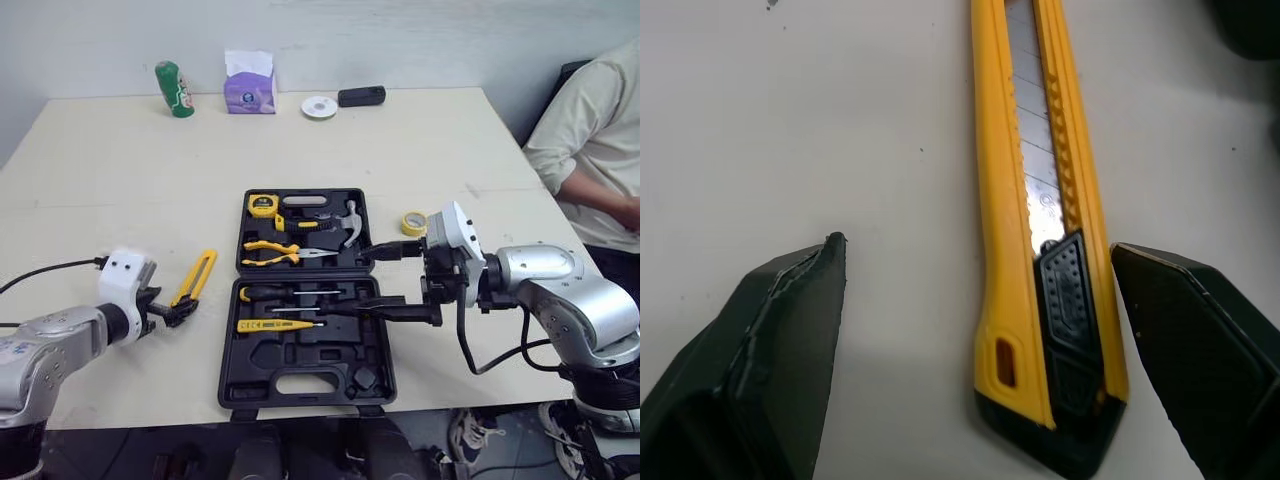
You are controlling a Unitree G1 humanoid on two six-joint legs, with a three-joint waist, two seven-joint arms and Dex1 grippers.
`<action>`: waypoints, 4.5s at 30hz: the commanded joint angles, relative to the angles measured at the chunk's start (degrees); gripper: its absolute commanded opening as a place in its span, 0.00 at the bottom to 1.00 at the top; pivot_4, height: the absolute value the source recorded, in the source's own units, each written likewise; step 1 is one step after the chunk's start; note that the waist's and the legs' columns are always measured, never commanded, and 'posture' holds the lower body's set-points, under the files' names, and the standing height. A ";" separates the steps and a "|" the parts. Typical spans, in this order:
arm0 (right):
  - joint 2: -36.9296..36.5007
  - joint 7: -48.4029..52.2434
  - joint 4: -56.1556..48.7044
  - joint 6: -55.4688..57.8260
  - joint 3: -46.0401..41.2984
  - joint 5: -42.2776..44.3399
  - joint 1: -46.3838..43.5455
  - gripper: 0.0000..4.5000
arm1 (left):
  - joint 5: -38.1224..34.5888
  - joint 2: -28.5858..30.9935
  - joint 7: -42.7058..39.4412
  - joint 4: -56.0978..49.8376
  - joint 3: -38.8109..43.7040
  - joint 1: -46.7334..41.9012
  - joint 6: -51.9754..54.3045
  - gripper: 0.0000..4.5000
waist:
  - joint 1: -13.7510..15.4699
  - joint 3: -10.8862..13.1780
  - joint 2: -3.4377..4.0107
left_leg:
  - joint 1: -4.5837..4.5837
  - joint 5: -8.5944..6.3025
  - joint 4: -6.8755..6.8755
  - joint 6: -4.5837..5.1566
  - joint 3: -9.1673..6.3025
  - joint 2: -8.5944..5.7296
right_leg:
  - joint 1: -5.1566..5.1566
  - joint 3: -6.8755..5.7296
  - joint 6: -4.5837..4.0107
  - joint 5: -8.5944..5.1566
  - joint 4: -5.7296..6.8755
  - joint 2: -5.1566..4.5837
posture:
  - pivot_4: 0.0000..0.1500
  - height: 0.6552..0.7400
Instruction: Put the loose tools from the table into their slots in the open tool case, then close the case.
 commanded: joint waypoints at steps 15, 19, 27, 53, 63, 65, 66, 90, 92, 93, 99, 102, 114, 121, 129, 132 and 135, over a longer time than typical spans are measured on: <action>-2.67 -4.26 -5.97 2.33 -5.48 3.97 2.29 1.00 | 1.98 1.50 -10.04 -0.18 3.59 -4.45 -3.62 0.29 | 0.38 0.02 -0.04 | -0.01 0.05 0.00 -0.02 -0.02 0.00 | -0.01 -0.02 0.01 0.00 0.03 0.00 | 1.00 0.83; -3.36 -4.28 -6.43 2.86 -6.22 5.35 2.04 1.00 | -1.89 7.14 -19.04 -6.25 3.94 -4.63 -4.16 0.29 | 0.01 0.05 -0.04 | -0.09 0.04 -0.02 -0.01 -0.02 0.01 | -0.04 -0.04 0.01 0.00 -0.05 0.00 | 1.00 0.83; -6.34 -3.50 -9.67 4.14 -8.17 9.16 3.52 1.00 | -5.64 13.38 -35.59 -14.58 -9.51 -12.14 -7.94 0.29 | 0.07 0.07 0.01 | -0.11 0.02 -0.03 -0.02 -0.01 -0.01 | -0.03 -0.05 0.01 0.00 -0.10 0.02 | 1.00 0.83; -15.30 -8.58 -19.87 8.53 -16.72 12.39 22.16 1.00 | 15.89 4.24 -46.99 -5.92 -44.35 -26.15 -15.05 0.29 | 1.44 0.12 -0.09 | -0.17 0.22 0.09 0.32 -0.05 -0.05 | 0.04 0.01 0.11 0.04 -0.15 0.14 | 1.00 0.83; -15.02 -9.38 -19.69 7.60 -16.20 12.47 22.47 1.00 | 9.71 4.99 -49.71 -8.59 -34.97 -27.32 -12.92 0.99 | 1.28 0.13 -0.10 | -0.16 0.26 0.08 0.33 -0.06 -0.03 | 0.05 0.01 0.13 0.04 -0.12 0.16 | 1.00 0.83; -14.97 -9.28 -19.56 7.50 -16.00 12.58 22.31 1.00 | 6.94 3.35 -51.00 -9.37 -30.53 -25.55 -17.53 0.99 | 1.33 0.13 -0.11 | -0.18 0.28 0.10 0.33 -0.10 -0.03 | 0.04 0.01 0.13 0.04 -0.11 0.15 | 1.00 0.83; -14.93 -9.20 -19.50 7.44 -15.81 12.59 22.23 1.00 | 5.52 2.57 -51.31 -9.79 -28.53 -23.60 -19.23 0.99 | 1.33 0.13 -0.11 | -0.18 0.28 0.10 0.34 -0.10 -0.04 | 0.05 0.01 0.13 0.04 -0.10 0.14 | 1.00 0.83; -14.75 -6.95 -17.92 6.26 -12.40 11.63 19.27 1.00 | 15.49 -7.64 -47.77 -0.46 -27.97 -3.43 -40.89 0.02 | 1.33 0.13 -0.10 | -0.16 0.24 0.12 0.46 -0.07 -0.03 | 0.07 0.01 0.17 0.06 -0.13 0.10 | 1.00 0.83; -14.85 -6.76 -17.84 6.09 -12.29 11.38 19.29 1.00 | 18.74 -6.26 -47.88 0.71 -29.76 -3.74 -41.77 0.02 | 1.35 0.12 -0.09 | -0.15 0.24 0.12 0.47 -0.07 -0.03 | 0.07 0.01 0.17 0.06 -0.13 0.09 | 1.00 0.83; -14.87 -6.74 -17.87 6.06 -12.28 11.36 19.29 1.00 | 19.61 -5.87 -48.08 1.16 -30.32 -3.77 -42.45 0.02 | 1.34 0.11 -0.08 | -0.14 0.24 0.11 0.47 -0.07 -0.04 | 0.08 0.01 0.17 0.06 -0.13 0.09 | 1.00 0.83; -14.71 -6.95 -18.00 5.75 -11.97 10.96 19.18 1.00 | 29.07 -3.10 -45.89 4.02 -36.37 -4.08 -44.69 0.02 | 1.34 -0.21 0.25 | 0.03 0.10 0.05 0.69 -0.03 -0.03 | 0.20 0.04 0.16 0.06 -0.15 0.09 | 1.00 0.83; -14.77 -6.94 -18.10 5.57 -12.07 10.73 19.43 1.00 | 29.33 -3.04 -45.47 3.55 -36.76 -3.82 -44.57 0.02 | 1.36 -0.44 0.53 | 0.26 -0.02 0.00 0.82 -0.05 -0.02 | 0.58 0.04 0.17 0.06 -0.29 0.09 | 1.00 0.83; -14.34 -6.14 -16.33 4.22 -11.08 9.00 18.53 1.00 | 20.74 -4.87 -44.28 -1.42 -30.20 -3.18 -40.77 0.02 | 1.24 -0.49 0.60 | 0.30 -0.10 -0.02 0.88 -0.08 0.02 | 0.84 0.02 0.20 0.03 -0.42 0.11 | 1.00 0.83; -14.44 -4.77 -13.19 1.87 -10.87 6.90 18.35 1.00 | 10.56 -4.80 -41.77 -7.71 -19.23 -1.28 -32.76 0.02 | 1.27 -0.37 0.42 | 0.10 -0.05 0.02 0.81 -0.07 0.00 | 0.31 0.02 0.19 0.04 -0.24 0.11 | 1.00 0.83; -13.02 -6.39 -6.60 -0.86 -11.20 2.80 16.82 1.00 | 2.05 -5.42 -38.09 -10.45 -9.87 -2.45 -25.62 0.02 | 1.29 -0.30 0.31 | -0.03 0.10 0.03 0.54 -0.04 -0.02 | 0.18 0.02 0.20 0.04 -0.25 0.09 | 1.00 0.83; -12.76 -7.67 -2.88 -1.80 -11.16 0.08 15.58 1.00 | -5.99 -6.13 -37.10 -12.01 -6.32 -6.14 -20.70 0.02 | 1.31 -0.22 0.18 | -0.04 0.14 0.03 0.48 -0.05 -0.01 | 0.18 0.02 0.19 0.05 -0.23 0.09 | 1.00 0.83; -13.53 -6.69 0.55 -2.54 -11.28 -1.60 13.73 1.00 | -14.95 -6.35 -36.50 -12.01 -2.93 -10.83 -16.34 0.15 | 1.32 -0.22 0.18 | -0.07 0.18 0.04 0.41 -0.04 -0.03 | 0.16 0.02 0.19 0.05 -0.20 0.09 | 1.00 0.83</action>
